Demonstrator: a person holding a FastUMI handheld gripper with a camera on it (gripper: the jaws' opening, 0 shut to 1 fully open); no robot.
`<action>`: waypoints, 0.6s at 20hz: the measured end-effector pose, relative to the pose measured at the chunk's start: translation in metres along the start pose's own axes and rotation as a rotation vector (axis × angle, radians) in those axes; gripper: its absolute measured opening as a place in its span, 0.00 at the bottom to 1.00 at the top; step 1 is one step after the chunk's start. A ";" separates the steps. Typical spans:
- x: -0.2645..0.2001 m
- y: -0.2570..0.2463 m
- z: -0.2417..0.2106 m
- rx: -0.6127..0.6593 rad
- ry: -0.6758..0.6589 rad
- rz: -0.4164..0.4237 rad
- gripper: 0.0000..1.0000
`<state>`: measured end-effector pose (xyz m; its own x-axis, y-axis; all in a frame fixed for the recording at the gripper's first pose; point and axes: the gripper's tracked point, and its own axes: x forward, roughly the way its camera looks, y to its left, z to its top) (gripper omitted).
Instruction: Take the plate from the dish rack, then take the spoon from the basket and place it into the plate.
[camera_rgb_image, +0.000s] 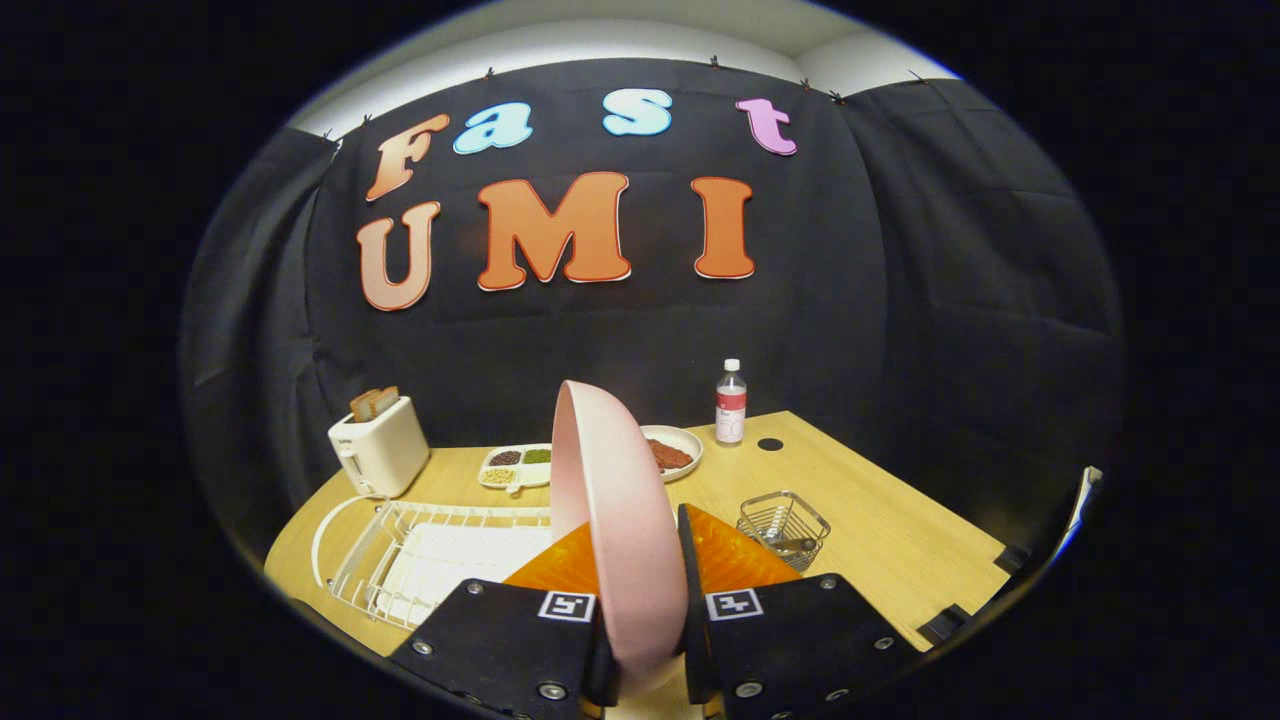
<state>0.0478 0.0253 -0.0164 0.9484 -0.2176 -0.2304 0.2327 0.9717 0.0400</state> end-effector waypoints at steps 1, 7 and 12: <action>-0.010 0.001 -0.005 0.010 0.001 0.017 0.26; -0.058 0.004 -0.043 0.104 0.045 0.113 0.26; -0.086 0.004 -0.084 0.249 0.103 0.179 0.26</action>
<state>-0.0510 0.0552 -0.0777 0.9551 -0.0223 -0.2954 0.1216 0.9387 0.3225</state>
